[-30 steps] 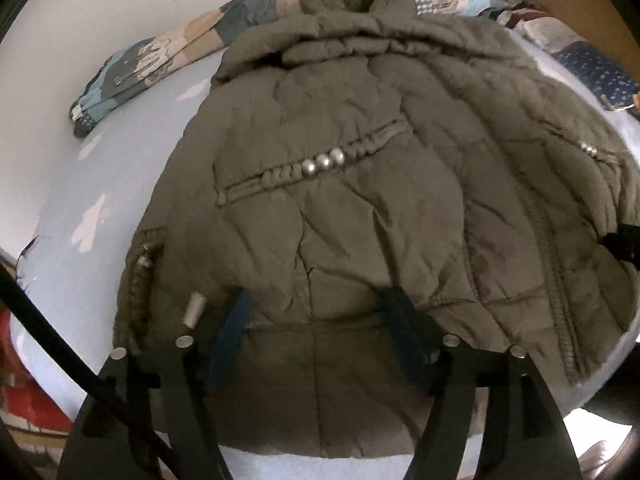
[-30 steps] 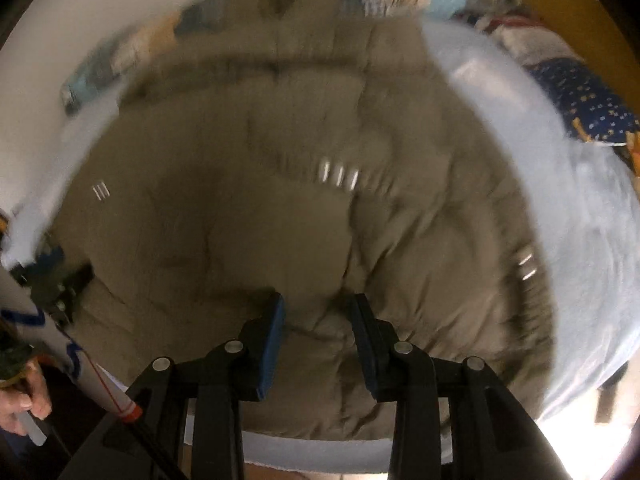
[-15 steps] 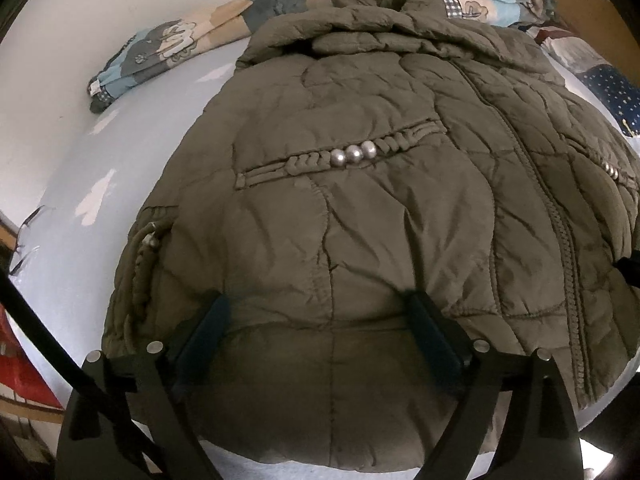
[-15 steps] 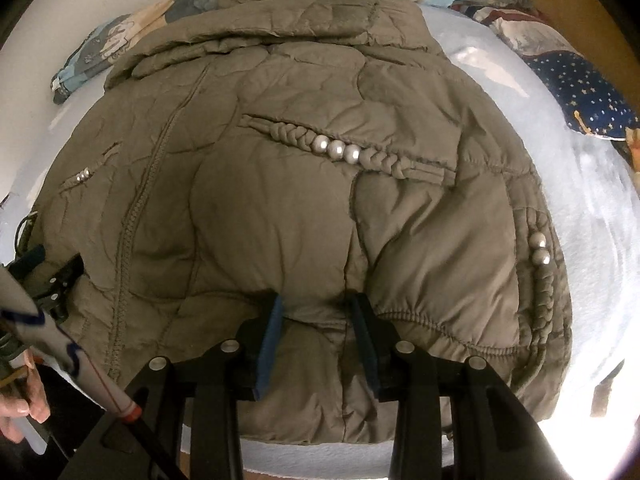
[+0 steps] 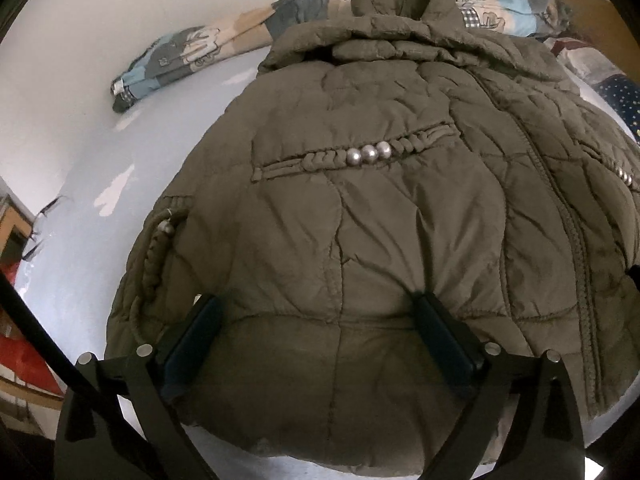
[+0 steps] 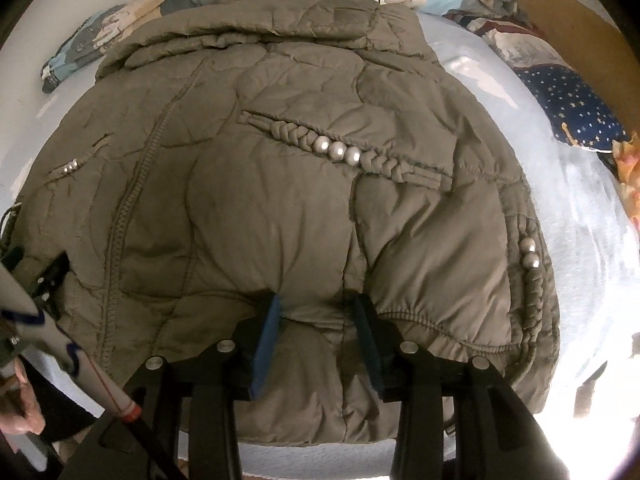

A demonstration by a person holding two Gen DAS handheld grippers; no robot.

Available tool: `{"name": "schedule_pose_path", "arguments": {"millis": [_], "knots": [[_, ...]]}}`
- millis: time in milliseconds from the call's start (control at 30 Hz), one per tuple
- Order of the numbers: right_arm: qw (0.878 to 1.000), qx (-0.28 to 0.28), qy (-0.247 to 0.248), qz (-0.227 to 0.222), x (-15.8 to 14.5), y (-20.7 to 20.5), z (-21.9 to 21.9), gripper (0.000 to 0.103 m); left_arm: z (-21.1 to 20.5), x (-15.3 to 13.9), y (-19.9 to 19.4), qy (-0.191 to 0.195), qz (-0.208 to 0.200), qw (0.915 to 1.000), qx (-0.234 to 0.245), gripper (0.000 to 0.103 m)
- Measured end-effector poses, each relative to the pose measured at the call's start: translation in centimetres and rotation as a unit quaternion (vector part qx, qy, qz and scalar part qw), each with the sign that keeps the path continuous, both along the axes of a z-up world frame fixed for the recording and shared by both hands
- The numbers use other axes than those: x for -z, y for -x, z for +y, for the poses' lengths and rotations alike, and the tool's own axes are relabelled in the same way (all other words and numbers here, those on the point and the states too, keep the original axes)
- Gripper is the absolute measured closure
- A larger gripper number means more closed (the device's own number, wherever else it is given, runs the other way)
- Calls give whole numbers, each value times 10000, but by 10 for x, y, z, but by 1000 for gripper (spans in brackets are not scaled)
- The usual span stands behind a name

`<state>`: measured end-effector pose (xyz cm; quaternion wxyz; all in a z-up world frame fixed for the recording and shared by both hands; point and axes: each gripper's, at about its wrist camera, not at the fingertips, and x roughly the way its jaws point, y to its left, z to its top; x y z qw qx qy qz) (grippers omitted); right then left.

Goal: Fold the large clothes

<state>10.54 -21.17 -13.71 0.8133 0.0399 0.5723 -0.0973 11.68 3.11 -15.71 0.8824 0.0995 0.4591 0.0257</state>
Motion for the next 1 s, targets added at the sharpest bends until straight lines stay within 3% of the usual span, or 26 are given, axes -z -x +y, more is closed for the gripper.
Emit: {"name": "schedule_pose_path", "arguments": {"millis": [533, 1000], "knots": [[9998, 63, 176, 80, -1, 0, 6, 59, -6, -2, -7, -149, 114, 9991, -382, 2], [9997, 19, 238, 69, 0, 1, 5, 54, -6, -4, -9, -174, 177, 9988, -412, 2]]}}
